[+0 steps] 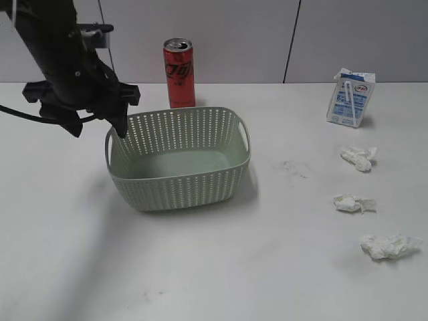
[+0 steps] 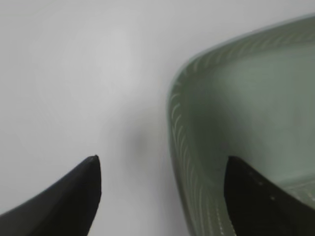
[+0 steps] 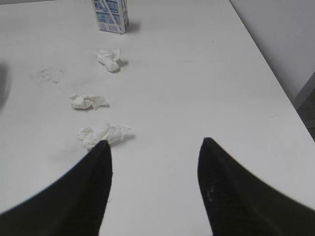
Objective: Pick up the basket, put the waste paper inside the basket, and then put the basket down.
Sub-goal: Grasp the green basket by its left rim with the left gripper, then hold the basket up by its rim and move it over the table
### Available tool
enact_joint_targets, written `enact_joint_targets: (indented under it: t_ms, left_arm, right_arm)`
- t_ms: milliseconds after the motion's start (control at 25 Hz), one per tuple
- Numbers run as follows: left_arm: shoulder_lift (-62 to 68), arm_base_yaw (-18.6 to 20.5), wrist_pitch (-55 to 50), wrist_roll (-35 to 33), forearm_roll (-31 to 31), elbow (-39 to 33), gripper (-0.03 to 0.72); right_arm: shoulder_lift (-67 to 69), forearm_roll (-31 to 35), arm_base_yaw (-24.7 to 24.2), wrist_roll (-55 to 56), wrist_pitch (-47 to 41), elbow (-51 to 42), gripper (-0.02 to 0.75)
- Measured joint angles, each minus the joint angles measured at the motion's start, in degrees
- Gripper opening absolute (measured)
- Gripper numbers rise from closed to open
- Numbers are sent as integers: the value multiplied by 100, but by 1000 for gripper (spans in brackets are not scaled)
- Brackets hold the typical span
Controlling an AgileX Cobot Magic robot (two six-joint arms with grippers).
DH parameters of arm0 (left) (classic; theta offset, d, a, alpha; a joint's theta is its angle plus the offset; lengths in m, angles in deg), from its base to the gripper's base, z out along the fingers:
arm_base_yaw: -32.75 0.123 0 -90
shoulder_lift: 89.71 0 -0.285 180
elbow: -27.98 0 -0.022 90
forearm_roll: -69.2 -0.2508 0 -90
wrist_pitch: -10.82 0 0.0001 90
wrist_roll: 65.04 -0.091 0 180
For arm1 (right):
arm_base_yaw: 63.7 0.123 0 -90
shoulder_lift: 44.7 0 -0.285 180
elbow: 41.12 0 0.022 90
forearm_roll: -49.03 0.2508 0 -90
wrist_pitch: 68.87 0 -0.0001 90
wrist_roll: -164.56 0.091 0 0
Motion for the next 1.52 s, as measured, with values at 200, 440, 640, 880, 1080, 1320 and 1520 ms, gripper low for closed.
enact_joint_targets:
  t_ms: [200, 440, 640, 880, 1080, 1320, 1520]
  left_arm:
    - [637, 0, -25, 184, 367, 185, 573]
    - [1022, 0, 149, 189, 582, 184, 571]
    - [1046, 0, 192, 195, 582, 184, 443]
    - [1048, 0, 141, 204, 577, 184, 43]
    - [1012, 0, -102, 231, 639, 184, 4]
    - [515, -5, -360, 231, 631, -60, 1]
    - [-223, -5, -283, 231, 592, -459, 1]
  right_arm:
    - [0, 0, 0, 0, 0, 0, 426]
    - [0, 0, 0, 0, 2, 0, 426]
    - [0, 0, 0, 0, 2, 0, 426]
    - [0, 0, 0, 0, 2, 0, 426]
    - [0, 0, 0, 0, 2, 0, 426]
    - [0, 0, 0, 0, 7, 0, 426]
    - [39, 243, 0, 0, 54, 0, 426]
